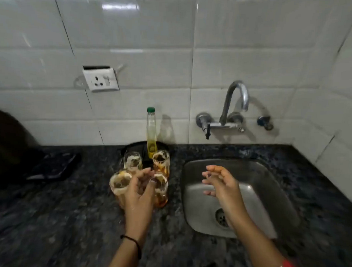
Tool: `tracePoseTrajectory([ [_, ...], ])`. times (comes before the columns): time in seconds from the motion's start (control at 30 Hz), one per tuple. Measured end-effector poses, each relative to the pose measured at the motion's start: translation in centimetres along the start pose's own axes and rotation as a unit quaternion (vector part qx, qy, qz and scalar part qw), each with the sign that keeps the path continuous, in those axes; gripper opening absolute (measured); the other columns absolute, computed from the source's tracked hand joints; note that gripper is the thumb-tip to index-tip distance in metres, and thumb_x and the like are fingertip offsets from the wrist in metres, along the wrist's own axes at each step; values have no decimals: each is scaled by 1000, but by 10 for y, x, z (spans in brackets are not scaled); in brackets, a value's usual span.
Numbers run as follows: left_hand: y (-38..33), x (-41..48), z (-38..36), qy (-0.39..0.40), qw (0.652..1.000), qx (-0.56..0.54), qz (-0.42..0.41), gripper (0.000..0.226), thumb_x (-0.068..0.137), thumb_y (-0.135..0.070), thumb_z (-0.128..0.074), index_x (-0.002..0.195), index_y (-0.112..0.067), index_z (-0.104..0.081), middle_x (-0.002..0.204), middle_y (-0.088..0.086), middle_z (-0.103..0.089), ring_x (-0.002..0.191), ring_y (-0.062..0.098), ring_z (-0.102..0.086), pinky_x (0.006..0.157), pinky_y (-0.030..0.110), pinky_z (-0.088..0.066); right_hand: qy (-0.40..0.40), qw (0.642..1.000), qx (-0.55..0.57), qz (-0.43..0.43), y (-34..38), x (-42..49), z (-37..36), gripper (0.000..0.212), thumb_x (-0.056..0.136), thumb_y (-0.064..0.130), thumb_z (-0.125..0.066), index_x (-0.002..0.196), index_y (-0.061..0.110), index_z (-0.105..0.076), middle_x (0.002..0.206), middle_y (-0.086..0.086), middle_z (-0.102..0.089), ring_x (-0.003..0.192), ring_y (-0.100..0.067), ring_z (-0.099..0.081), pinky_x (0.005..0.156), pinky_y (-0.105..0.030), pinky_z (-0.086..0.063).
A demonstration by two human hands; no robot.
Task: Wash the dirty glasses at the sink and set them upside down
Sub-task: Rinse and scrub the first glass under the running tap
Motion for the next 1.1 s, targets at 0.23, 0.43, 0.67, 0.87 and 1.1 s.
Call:
tracePoseTrajectory([
  [0.23,91,15,-15,-1,982,176,62,75,80,-17,-73,142,-19,-32,147,0,-34,133,12,-36,112,31,-32,-8,993,-49,-111,-75,13,-2,23,92,3,-53,93,24,-61,97,0,-64,86,-16,-64,65,-31,-55],
  [0.43,106,42,-26,-65,973,204,87,76,72,-16,-79,136,-15,-37,123,-1,-53,112,14,-53,93,23,-41,26,988,-58,-142,-91,39,14,23,92,2,-50,94,23,-61,97,0,-65,86,-17,-63,71,-35,-54],
  [0.67,91,34,-75,-32,967,240,79,53,65,-13,-84,106,-25,-54,98,-9,-64,84,-4,-60,77,12,-47,237,956,-146,-89,-91,61,17,40,85,8,-66,114,33,-56,115,16,-61,110,-1,-56,87,-21,-49],
  [0.87,78,8,-217,129,978,143,77,53,65,-1,-80,109,-18,-57,101,-9,-65,89,-8,-62,77,8,-47,158,973,-166,3,-58,88,69,70,73,6,-76,133,26,-44,114,17,-60,101,3,-60,81,-13,-51],
  [1.1,74,53,-292,177,972,48,147,46,87,-23,-65,128,-17,-45,116,0,-60,108,12,-59,83,11,-48,17,996,-82,1,-36,128,135,58,68,1,-79,114,26,-53,99,10,-65,86,-3,-64,58,-6,-47],
])
Point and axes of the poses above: each hand's wrist, its own x-axis towards the middle knuckle, its own z-axis out of the back of the hand, y = z × x, the point moved 8 cm from there along x, towards the middle knuckle
